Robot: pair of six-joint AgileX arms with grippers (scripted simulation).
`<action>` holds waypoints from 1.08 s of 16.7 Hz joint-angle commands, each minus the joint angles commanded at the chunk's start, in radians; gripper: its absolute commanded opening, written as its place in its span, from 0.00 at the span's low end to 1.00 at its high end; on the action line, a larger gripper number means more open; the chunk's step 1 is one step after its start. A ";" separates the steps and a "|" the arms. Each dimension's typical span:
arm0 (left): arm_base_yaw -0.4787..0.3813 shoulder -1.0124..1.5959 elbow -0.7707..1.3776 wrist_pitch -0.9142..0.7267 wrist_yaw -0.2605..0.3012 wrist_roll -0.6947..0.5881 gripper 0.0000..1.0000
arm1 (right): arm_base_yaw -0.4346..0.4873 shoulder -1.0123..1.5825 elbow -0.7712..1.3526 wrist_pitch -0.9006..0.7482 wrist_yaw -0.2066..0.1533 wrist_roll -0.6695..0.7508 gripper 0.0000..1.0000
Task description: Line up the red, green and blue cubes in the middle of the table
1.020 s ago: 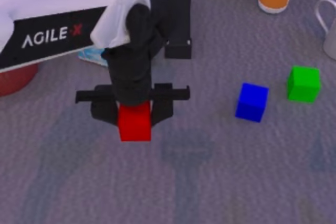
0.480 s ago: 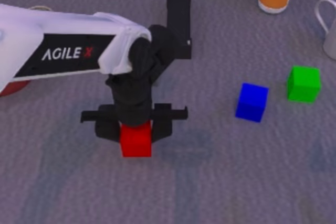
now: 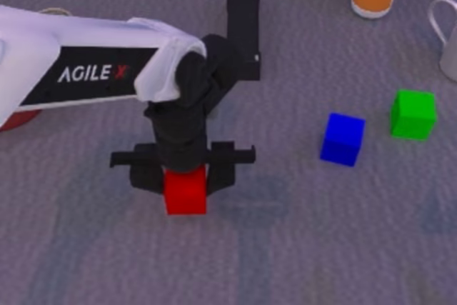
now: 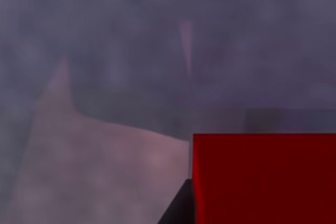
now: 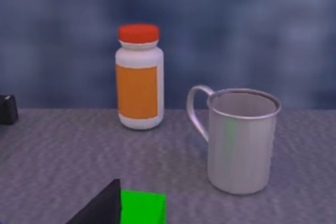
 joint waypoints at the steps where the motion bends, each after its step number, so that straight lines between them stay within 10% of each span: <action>1: 0.000 0.000 0.000 0.000 0.000 0.000 0.68 | 0.000 0.000 0.000 0.000 0.000 0.000 1.00; 6: 0.000 0.000 0.000 0.000 0.000 0.000 1.00 | 0.000 0.000 0.000 0.000 0.000 0.000 1.00; 18: 0.006 -0.024 0.057 -0.078 -0.001 -0.005 1.00 | 0.000 0.000 0.000 0.000 0.000 0.000 1.00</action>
